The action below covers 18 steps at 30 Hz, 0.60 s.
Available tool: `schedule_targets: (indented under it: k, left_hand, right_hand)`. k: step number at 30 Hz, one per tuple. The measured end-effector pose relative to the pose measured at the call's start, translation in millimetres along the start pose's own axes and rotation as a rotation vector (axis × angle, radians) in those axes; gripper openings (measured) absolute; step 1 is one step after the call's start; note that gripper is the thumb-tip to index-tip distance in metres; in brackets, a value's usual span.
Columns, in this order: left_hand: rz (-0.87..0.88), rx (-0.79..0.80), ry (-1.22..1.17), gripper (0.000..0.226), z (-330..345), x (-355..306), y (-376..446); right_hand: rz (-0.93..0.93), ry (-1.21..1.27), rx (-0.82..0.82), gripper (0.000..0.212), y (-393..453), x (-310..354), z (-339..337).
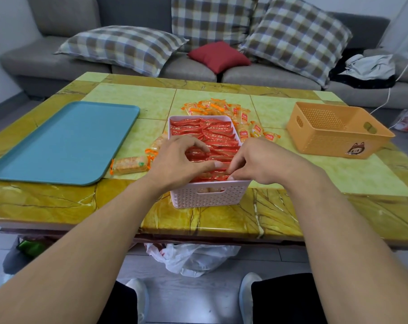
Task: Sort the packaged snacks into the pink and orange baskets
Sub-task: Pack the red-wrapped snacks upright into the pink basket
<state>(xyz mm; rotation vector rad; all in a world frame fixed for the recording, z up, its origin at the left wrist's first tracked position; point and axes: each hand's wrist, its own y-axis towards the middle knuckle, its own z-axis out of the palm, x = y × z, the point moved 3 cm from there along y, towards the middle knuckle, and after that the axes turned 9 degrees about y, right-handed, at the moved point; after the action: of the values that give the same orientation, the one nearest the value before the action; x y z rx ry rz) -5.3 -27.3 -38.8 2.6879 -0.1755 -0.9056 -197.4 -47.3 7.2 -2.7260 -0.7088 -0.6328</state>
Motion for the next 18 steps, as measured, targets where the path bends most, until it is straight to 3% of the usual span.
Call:
schedule_targets:
  k: [2, 6, 12, 14, 16, 18]
  left_hand:
    - [0.010, 0.016, 0.019, 0.062, 0, 1, 0]
    - [0.040, 0.067, 0.121, 0.071, 1, -1, 0]
    - [0.054, 0.140, 0.299, 0.076, -1, -7, 2]
    - [0.047, 0.151, 0.328, 0.078, 0, -9, 1]
    - [0.043, 0.118, 0.299, 0.079, 1, -10, -1]
    - [-0.013, 0.024, 0.161, 0.064, -1, -8, -2]
  right_hand:
    - [-0.013, -0.027, 0.049, 0.008, -3, 2, -2]
    - [0.023, 0.020, 0.070, 0.043, -6, 4, -2]
    - [0.097, 0.122, -0.482, 0.021, 0, -18, -15]
    - [0.183, 0.212, -0.415, 0.039, 4, -28, -7]
    - [0.222, 0.317, -0.245, 0.057, 5, -28, 6]
    - [0.181, 0.322, -0.128, 0.052, 6, -27, 16]
